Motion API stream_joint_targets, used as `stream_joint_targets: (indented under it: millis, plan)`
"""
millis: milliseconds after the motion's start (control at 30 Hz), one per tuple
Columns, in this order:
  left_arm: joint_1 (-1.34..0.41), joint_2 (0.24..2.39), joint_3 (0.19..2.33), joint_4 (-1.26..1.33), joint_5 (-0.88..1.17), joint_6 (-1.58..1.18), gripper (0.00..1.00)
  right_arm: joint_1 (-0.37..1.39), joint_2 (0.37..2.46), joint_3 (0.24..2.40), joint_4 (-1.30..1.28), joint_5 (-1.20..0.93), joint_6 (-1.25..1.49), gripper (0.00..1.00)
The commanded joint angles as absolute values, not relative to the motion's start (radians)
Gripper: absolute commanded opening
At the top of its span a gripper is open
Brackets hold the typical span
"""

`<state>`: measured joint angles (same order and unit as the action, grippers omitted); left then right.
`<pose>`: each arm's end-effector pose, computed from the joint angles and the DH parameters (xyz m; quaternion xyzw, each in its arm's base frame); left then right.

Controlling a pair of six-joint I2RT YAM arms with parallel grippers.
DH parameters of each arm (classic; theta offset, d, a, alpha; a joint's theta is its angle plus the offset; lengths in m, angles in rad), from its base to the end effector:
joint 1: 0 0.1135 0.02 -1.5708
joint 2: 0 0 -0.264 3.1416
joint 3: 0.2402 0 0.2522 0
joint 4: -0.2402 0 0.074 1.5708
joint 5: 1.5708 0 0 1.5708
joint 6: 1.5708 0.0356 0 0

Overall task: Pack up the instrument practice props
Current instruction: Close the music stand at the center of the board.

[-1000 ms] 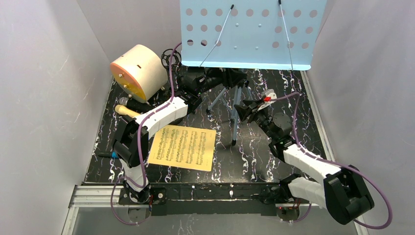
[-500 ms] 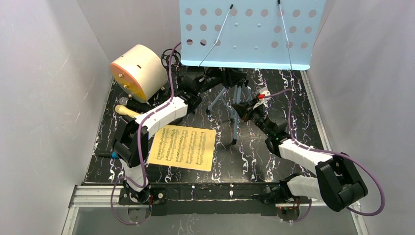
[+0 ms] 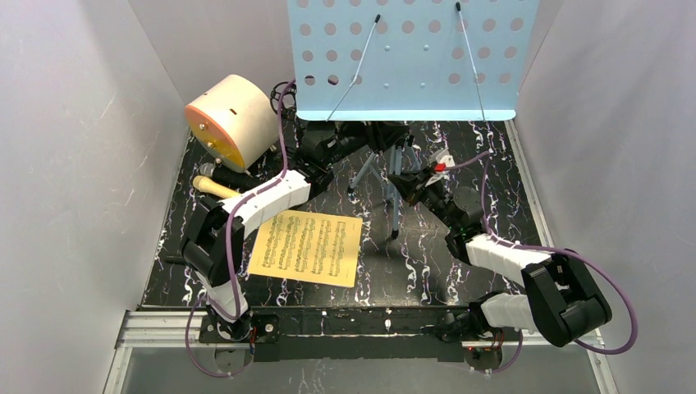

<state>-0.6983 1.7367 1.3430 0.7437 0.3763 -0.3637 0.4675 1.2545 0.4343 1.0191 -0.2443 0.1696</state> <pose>0.3083 -0.2758 0.3720 0.2449 0.5297 -0.5001 0.6398 0.2240 0.1227 0.2476 -0.1865 0.6077 0.3138 0.7052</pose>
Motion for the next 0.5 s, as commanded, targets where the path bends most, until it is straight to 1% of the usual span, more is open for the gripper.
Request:
stream_joint_targets:
  millis: [0, 100, 233, 333, 467]
  plan:
    - [-0.710, 1.705, 1.307, 0.856, 0.510, -0.516, 0.05, 0.457, 1.249, 0.384, 1.296, -0.237, 0.117, 0.01]
    - [-0.667, 1.727, 1.299, 0.964, 0.555, -0.609, 0.15, 0.448, 1.242, 0.339, 1.296, -0.250, 0.122, 0.01]
    - [-0.654, 1.744, 1.330, 0.988, 0.595, -0.611, 0.25, 0.419, 1.238, 0.307, 1.290, -0.298, 0.183, 0.01]
    - [-0.649, 1.758, 1.360, 1.006, 0.635, -0.617, 0.31, 0.404, 1.236, 0.297, 1.288, -0.323, 0.211, 0.01]
    - [-0.640, 1.774, 1.371, 1.068, 0.665, -0.648, 0.37, 0.392, 1.238, 0.300, 1.277, -0.348, 0.228, 0.01]
